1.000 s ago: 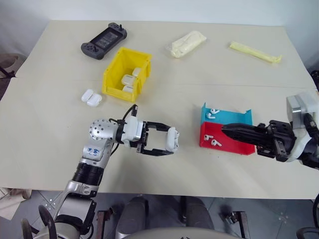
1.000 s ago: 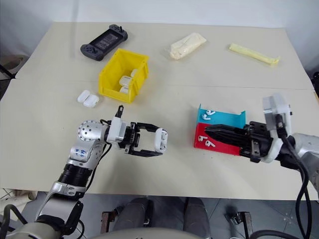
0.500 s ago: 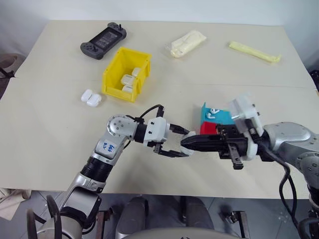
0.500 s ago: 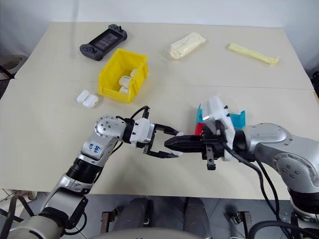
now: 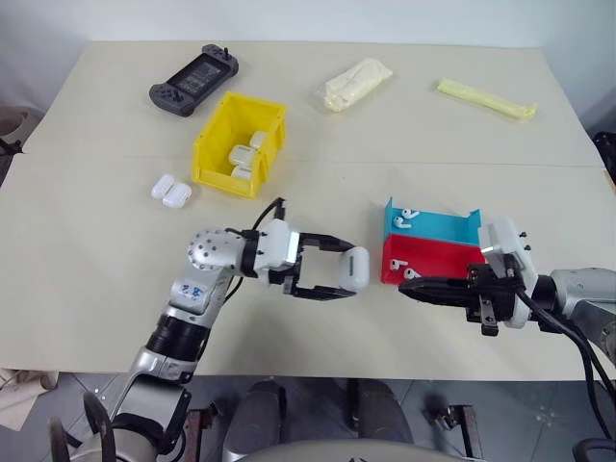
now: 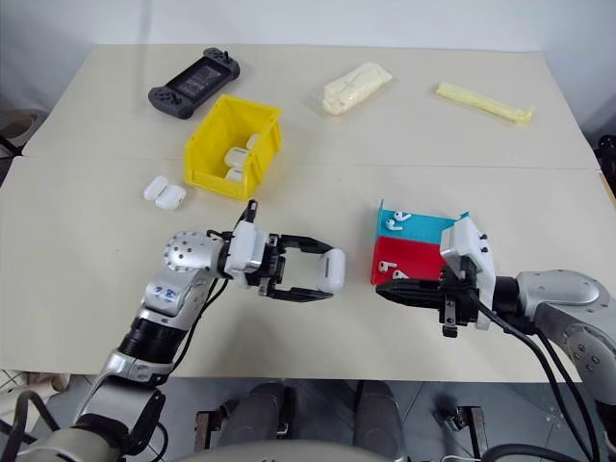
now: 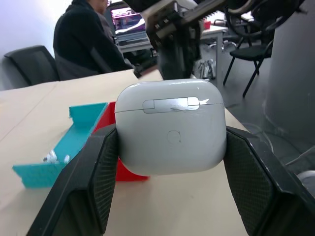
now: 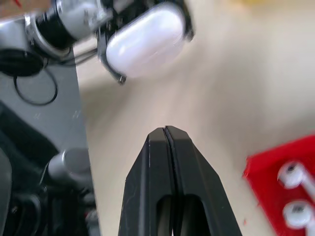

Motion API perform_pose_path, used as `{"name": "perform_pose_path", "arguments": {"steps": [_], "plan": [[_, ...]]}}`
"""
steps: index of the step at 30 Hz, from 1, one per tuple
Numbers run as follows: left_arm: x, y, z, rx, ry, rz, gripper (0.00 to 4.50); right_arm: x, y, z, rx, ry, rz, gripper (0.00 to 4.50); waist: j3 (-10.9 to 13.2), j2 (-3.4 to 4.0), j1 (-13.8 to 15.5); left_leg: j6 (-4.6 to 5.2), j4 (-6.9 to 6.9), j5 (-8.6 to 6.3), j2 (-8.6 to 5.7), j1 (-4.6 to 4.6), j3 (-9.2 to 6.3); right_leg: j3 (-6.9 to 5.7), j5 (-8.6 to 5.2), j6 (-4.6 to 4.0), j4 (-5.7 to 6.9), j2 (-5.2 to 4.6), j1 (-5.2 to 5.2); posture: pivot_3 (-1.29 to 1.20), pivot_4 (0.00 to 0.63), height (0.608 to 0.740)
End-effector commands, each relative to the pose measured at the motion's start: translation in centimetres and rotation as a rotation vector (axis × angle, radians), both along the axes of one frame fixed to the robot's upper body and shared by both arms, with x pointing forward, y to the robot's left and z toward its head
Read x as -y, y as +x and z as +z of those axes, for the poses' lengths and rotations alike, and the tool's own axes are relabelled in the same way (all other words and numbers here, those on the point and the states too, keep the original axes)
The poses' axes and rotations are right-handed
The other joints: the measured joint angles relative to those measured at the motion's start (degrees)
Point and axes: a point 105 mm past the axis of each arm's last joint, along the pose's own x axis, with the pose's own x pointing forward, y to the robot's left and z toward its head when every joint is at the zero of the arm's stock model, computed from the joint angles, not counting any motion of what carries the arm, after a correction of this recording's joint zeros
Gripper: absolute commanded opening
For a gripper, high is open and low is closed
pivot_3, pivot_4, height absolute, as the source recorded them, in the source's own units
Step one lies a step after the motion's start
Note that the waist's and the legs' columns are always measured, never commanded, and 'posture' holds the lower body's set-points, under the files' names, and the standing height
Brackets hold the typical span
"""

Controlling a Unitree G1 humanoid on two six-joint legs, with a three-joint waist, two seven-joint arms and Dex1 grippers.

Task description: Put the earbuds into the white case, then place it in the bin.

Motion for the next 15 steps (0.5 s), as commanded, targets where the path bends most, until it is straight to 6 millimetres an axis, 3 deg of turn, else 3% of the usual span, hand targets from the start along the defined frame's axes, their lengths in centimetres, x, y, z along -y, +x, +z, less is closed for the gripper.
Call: {"name": "perform_pose_path", "arguments": {"steps": [1, 5, 6, 10, 14, 15], "plan": [[-3.1, 0.2, 0.4, -0.045, -0.103, 0.152, 2.8, -0.3, 0.4, 2.2, 0.127, 0.087, -0.038, 0.37, 0.0, 0.0, 0.0, 0.0, 0.0, 0.0, 0.0, 0.0, 0.0, 0.0, 0.0, 0.0, 0.0, 0.0, -0.01, 0.0, 0.15, 0.74], [-6.5, 1.1, 0.7, -0.062, -0.215, 0.402, 2.8, -1.0, 0.3, 2.5, 0.199, 0.092, -0.039, 1.45, 0.0, 0.0, -0.1, -0.01, -0.03, 0.0, 0.03, 0.01, -0.03, 0.0, 0.0, 0.0, -0.01, 0.0, -0.01, 0.0, 0.15, 0.74], [-7.3, 1.6, 0.8, -0.071, -0.231, 0.492, 2.8, -1.1, 0.3, 2.5, 0.225, 0.088, -0.043, 1.94, 0.0, 0.0, 0.2, -0.02, -0.01, 0.01, 0.03, 0.0, -0.03, 0.0, 0.0, 0.0, -0.01, 0.0, -0.01, 0.0, 0.15, 0.74], [-9.8, 2.9, 1.8, -0.103, -0.324, 0.739, 2.8, -1.1, 0.5, 4.0, 0.436, 0.169, -0.091, 3.14, 0.0, -0.05, 0.6, -0.02, 0.05, 0.01, -0.02, 0.0, -0.11, 0.0, 0.02, 0.03, -0.02, -0.02, 0.08, 0.0, 0.15, 0.74], [-11.8, 4.9, 3.0, -0.113, -0.392, 0.938, 2.8, -1.4, 0.4, 3.2, 0.49, 0.199, -0.109, 4.44, 0.0, -0.05, 0.3, -0.02, -0.01, 0.01, -0.02, 0.02, -0.07, 0.01, 0.02, 0.03, 0.02, -0.02, 0.03, 0.0, 0.15, 0.74], [-12.1, 5.4, 3.2, -0.109, -0.395, 0.972, 2.8, -1.4, 0.4, 2.9, 0.498, 0.193, -0.108, 4.47, 0.0, -0.05, 0.3, -0.02, -0.01, 0.01, -0.03, 0.02, -0.07, 0.01, 0.02, 0.03, 0.02, -0.02, 0.03, 0.0, 0.15, 0.74]]}}
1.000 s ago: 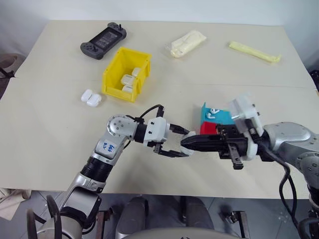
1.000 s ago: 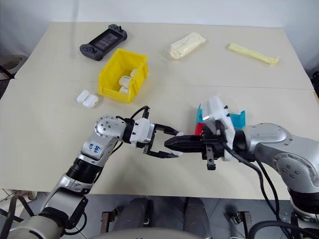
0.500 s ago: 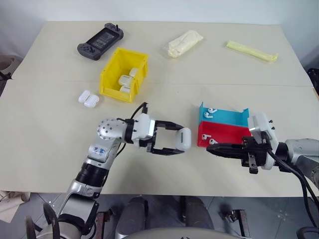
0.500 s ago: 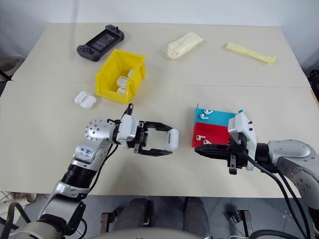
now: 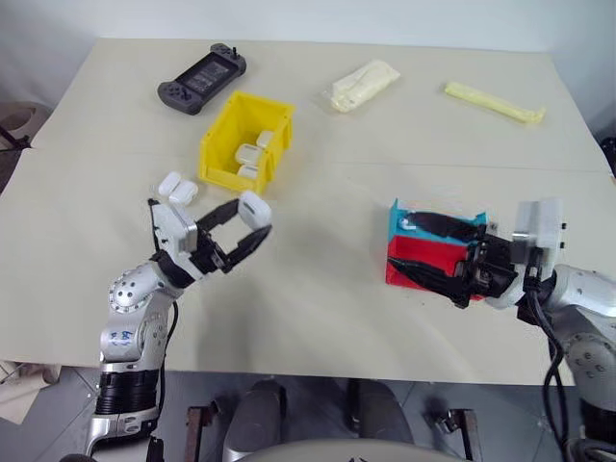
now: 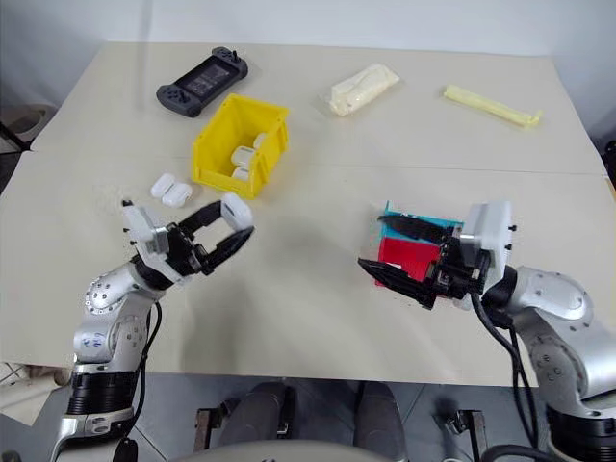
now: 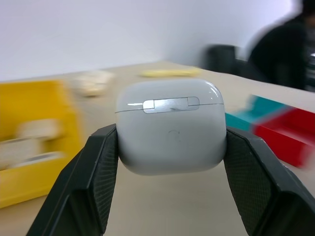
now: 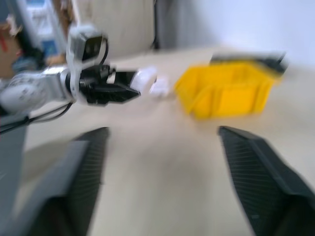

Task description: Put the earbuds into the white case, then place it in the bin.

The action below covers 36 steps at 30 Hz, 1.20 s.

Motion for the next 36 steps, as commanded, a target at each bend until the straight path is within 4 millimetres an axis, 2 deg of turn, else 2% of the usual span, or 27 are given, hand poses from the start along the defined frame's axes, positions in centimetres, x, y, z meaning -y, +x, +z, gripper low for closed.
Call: {"name": "perform_pose_path", "arguments": {"steps": [1, 7, 12, 16, 17, 18, 20, 21, 25, 30, 36], "plan": [[-1.2, 1.4, 2.2, 0.036, -0.031, 0.134, 2.8, -0.3, -0.6, -0.4, 0.068, -0.02, 0.008, 4.47, 0.0, -0.01, -0.1, 0.0, 0.0, 0.0, -0.01, 0.0, -0.01, 0.0, 0.0, 0.0, 0.0, 0.0, 0.0, 0.0, 0.15, 0.74], [-3.0, 5.9, 4.7, 0.018, -0.058, 0.298, 2.8, 0.8, -0.5, -1.7, 0.042, -0.055, -0.034, 4.47, 0.0, -0.01, -0.3, -0.02, 0.0, 0.01, -0.02, 0.04, 0.02, 0.0, 0.0, 0.0, 0.05, 0.01, 0.0, 0.0, 0.15, 0.74], [-2.9, 11.4, 4.8, -0.09, 0.002, 0.337, 2.8, 1.5, -0.6, -1.6, 0.029, -0.064, -0.064, 4.47, 0.0, -0.05, -0.2, -0.02, 0.01, 0.02, -0.05, 0.03, 0.06, -0.02, 0.0, 0.0, 0.05, 0.02, 0.0, 0.0, 0.15, 0.74], [-1.5, 13.0, 5.3, -0.094, 0.032, 0.271, 2.8, 1.4, -0.6, -1.6, 0.041, -0.07, -0.078, 4.47, 0.0, -0.07, -0.4, -0.01, -0.06, 0.02, -0.07, 0.03, 0.13, -0.03, 0.0, 0.01, 0.02, 0.02, -0.05, 0.0, 0.15, 0.74], [-1.4, 13.1, 5.6, -0.082, 0.045, 0.274, 3.53, 1.4, -0.7, -1.4, 0.048, -0.064, -0.083, 4.5, 0.0, -0.08, -0.4, -0.01, -0.09, 0.02, -0.07, 0.02, 0.14, -0.04, 0.0, 0.01, 0.0, 0.02, -0.06, 0.0, 0.15, 0.74], [-1.4, 13.3, 5.7, -0.071, 0.053, 0.277, 3.79, 1.3, -0.7, -1.3, 0.053, -0.059, -0.086, 4.5, 0.0, -0.08, -0.6, -0.01, -0.1, 0.02, -0.06, 0.01, 0.15, -0.07, 0.0, 0.01, -0.01, 0.02, -0.09, 0.0, 0.15, 0.74], [-1.2, 13.1, 6.0, -0.064, 0.049, 0.249, 4.41, 1.2, -0.7, -1.1, 0.06, -0.054, -0.092, 4.5, 0.0, -0.1, -0.8, -0.02, -0.12, 0.02, -0.03, 0.01, 0.2, -0.09, 0.0, 0.01, -0.01, 0.02, -0.12, 0.0, 0.15, 0.74], [-1.1, 12.9, 6.0, -0.064, 0.048, 0.23, 4.49, 1.2, -0.8, -1.1, 0.061, -0.054, -0.093, 4.5, 0.0, -0.1, -0.8, -0.02, -0.12, 0.02, -0.02, 0.01, 0.21, -0.1, 0.0, 0.01, 0.0, 0.02, -0.12, 0.0, 0.15, 0.74], [-2.0, 11.4, 5.7, -0.04, 0.106, 0.215, 4.49, 1.4, -0.7, -1.1, 0.06, -0.065, -0.097, 4.5, 0.0, -0.1, -0.9, -0.03, -0.06, 0.02, 0.0, 0.02, 0.21, -0.09, 0.0, 0.01, 0.05, 0.02, -0.12, 0.0, 0.15, 0.74], [-3.1, 7.3, 5.4, 0.01, 0.206, 0.117, 4.49, 2.4, -0.4, -1.3, 0.051, -0.108, -0.083, 4.5, 0.0, -0.1, -1.2, -0.03, -0.06, 0.02, 0.02, 0.03, 0.18, -0.07, 0.0, 0.0, 0.07, 0.02, -0.11, 0.0, 0.15, 0.74], [-4.7, 2.4, 3.0, 0.059, 0.421, 0.019, 4.49, 2.7, 0.2, -2.0, 0.02, -0.152, 0.001, 4.5, 0.0, -0.09, -0.9, -0.04, -0.05, 0.03, 0.05, 0.08, 0.16, -0.07, 0.0, -0.01, 0.08, 0.02, -0.07, 0.0, 0.15, 0.74]]}}
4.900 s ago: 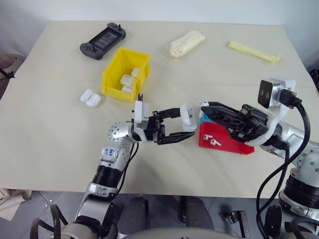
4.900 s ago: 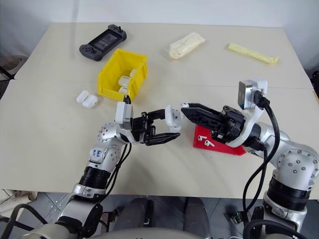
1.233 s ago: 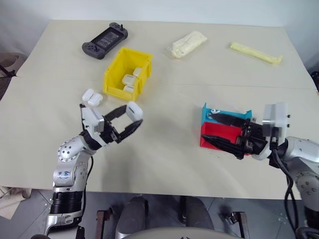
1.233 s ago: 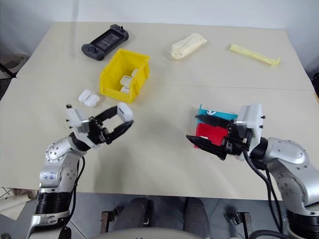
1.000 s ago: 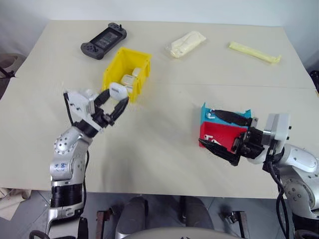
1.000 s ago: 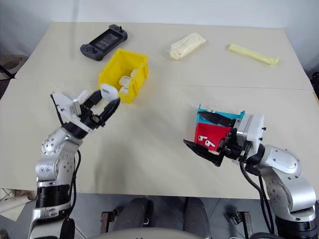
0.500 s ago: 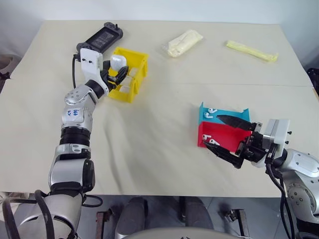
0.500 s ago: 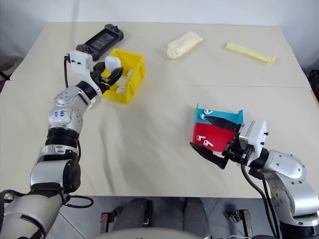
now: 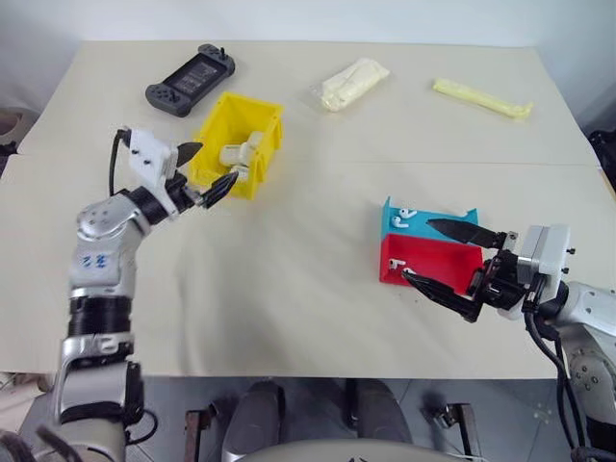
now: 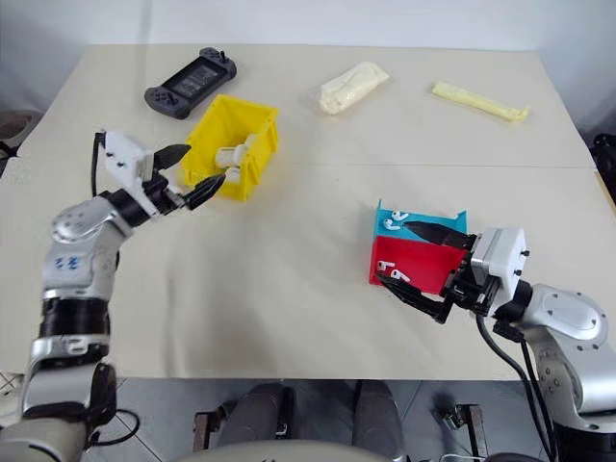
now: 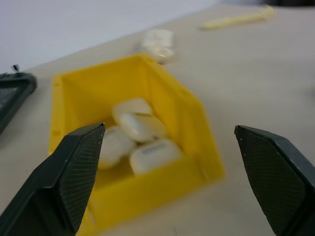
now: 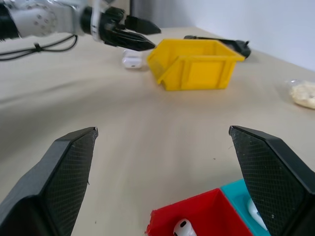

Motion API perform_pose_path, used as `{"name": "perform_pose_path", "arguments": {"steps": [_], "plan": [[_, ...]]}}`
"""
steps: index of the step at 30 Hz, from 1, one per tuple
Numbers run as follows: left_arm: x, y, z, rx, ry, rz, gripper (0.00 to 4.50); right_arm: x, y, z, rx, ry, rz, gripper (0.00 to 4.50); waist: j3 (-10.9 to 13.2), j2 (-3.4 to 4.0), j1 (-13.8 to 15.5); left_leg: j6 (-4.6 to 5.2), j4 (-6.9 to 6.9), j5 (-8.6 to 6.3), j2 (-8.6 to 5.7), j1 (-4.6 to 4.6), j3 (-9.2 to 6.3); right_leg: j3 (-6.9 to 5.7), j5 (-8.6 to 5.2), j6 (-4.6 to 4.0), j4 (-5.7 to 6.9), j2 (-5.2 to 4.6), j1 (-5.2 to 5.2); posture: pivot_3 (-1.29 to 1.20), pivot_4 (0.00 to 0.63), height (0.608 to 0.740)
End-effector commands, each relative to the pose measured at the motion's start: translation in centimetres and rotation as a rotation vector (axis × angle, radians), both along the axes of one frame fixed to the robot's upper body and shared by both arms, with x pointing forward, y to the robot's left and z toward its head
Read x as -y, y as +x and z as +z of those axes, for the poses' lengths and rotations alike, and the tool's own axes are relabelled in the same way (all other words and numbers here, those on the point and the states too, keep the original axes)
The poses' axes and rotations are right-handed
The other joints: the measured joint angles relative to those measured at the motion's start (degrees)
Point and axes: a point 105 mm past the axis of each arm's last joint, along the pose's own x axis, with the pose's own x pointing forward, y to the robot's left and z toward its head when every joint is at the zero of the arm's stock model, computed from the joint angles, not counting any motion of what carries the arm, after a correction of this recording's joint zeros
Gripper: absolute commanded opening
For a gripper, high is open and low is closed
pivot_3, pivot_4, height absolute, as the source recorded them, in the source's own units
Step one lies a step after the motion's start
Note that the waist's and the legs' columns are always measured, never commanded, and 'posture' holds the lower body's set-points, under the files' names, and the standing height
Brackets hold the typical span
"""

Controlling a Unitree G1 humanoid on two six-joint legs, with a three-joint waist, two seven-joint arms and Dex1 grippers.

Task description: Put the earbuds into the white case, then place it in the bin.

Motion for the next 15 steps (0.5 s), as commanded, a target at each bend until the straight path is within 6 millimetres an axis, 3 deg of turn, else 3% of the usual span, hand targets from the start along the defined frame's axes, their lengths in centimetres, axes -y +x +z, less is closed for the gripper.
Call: {"name": "perform_pose_path", "arguments": {"steps": [1, 6, 11, 15], "plan": [[-0.1, -2.7, 0.9, 0.091, 0.098, -0.098, 4.49, -0.1, -0.1, 0.1, 0.014, -0.032, 0.069, 4.5, 0.0, 0.0, 0.2, 0.0, 0.01, 0.0, 0.0, -0.01, 0.0, 0.0, 0.0, 0.0, 0.0, 0.0, 0.0, 0.0, 0.15, 0.74], [-0.4, -5.9, -1.2, 0.041, 0.153, -0.166, 4.49, 0.5, 0.2, -0.7, -0.008, -0.085, 0.113, 4.5, 0.0, 0.0, 0.6, 0.01, -0.02, -0.02, 0.0, -0.02, 0.01, 0.02, 0.0, -0.01, -0.04, -0.02, 0.0, 0.0, 0.15, 0.74], [0.4, -7.4, -2.3, -0.006, 0.119, -0.18, 4.49, 1.5, 0.6, -1.7, -0.028, -0.115, 0.094, 4.5, 0.0, 0.0, 0.6, 0.02, 0.01, -0.02, -0.01, 0.0, -0.02, 0.01, 0.0, -0.02, 0.0, -0.04, 0.04, 0.0, 0.15, 0.74], [0.8, -7.5, -2.5, 0.009, 0.111, -0.136, 4.49, 2.4, 1.7, -2.0, -0.006, -0.093, 0.007, 4.5, 0.0, 0.0, 0.6, 0.02, 0.0, -0.02, 0.0, 0.01, -0.01, 0.01, -0.01, -0.02, 0.02, -0.04, 0.01, 0.0, 0.15, 0.74]]}}
